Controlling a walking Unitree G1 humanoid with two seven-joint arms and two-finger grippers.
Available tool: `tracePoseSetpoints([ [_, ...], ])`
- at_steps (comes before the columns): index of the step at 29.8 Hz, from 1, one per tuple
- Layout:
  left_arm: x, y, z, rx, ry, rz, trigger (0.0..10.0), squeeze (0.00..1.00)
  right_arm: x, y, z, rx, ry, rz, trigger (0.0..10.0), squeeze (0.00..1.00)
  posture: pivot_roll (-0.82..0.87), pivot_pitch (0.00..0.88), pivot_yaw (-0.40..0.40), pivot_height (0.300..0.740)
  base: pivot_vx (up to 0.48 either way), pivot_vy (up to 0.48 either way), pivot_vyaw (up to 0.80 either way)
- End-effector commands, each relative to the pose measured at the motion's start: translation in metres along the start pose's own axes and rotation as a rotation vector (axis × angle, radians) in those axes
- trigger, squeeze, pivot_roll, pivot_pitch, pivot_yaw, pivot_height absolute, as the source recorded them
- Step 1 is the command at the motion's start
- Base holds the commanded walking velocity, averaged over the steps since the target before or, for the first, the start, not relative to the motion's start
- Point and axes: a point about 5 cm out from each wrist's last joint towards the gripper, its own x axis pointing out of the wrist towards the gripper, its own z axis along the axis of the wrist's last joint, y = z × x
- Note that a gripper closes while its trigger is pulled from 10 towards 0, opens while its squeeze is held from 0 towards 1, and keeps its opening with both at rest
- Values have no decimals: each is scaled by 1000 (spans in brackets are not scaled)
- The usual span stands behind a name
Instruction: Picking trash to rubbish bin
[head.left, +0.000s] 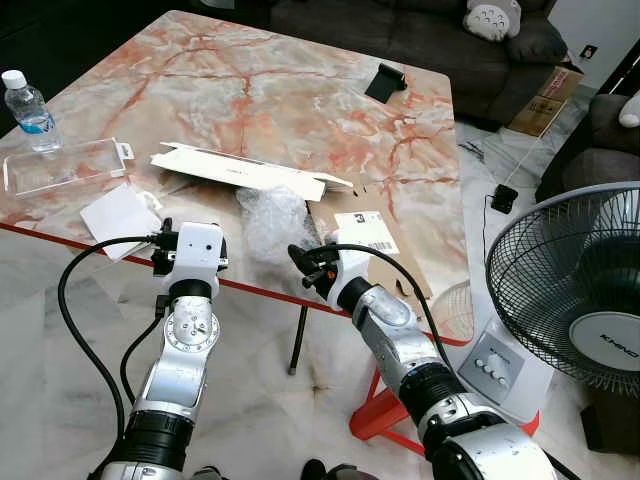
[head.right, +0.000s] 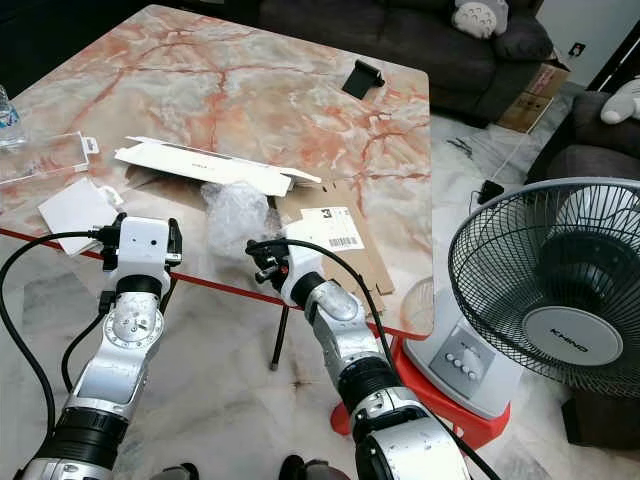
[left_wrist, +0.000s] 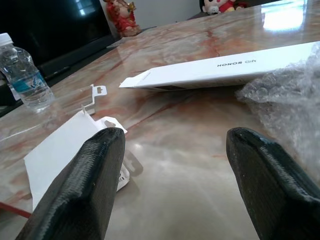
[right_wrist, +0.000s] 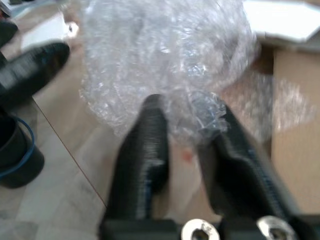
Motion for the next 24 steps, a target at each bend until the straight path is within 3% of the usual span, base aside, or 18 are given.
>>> tracePoseSetpoints([
  [1, 2, -6, 6, -13, -20, -17, 10000, 0, -2, -3, 5, 7, -39, -2, 0, 0, 71, 144, -195, 740, 0, 0, 0],
  [7, 3, -8, 7, -21, -26, -23, 10000, 0, -5, -2, 15, 1, -99, 69, 0, 0, 66, 142, -193, 740, 0, 0, 0],
  [12, 3, -9, 8, -29, -37, -35, 10000, 0, -16, -2, 35, 35, -197, 215, 0, 0, 59, 141, -193, 740, 0, 0, 0],
  [13, 3, -10, 9, -33, -41, -38, 10000, 0, -20, -1, 39, 35, -212, 252, 3647, 0, 57, 142, -193, 740, 0, 0, 0],
  [14, 3, -10, 9, -33, -41, -38, 10000, 0, -20, -1, 39, 35, -212, 252, 3647, 0, 57, 142, -193, 740, 0, 0, 0],
  [15, 3, -11, 10, -38, -46, -44, 10000, 0, -26, -2, 47, 51, -241, 309, 10000, 0, 52, 140, -193, 740, 0, 0, 0],
  [19, 3, -15, 11, -49, -56, -61, 10000, 0, -39, -3, 67, 91, -302, 413, 10000, 0, 48, 139, -193, 740, 0, 0, 0],
  [24, 3, -19, 15, -63, -79, -78, 10000, 0, -44, -7, 85, 132, -378, 424, 10000, 0, 44, 135, -189, 740, 0, 0, 0],
])
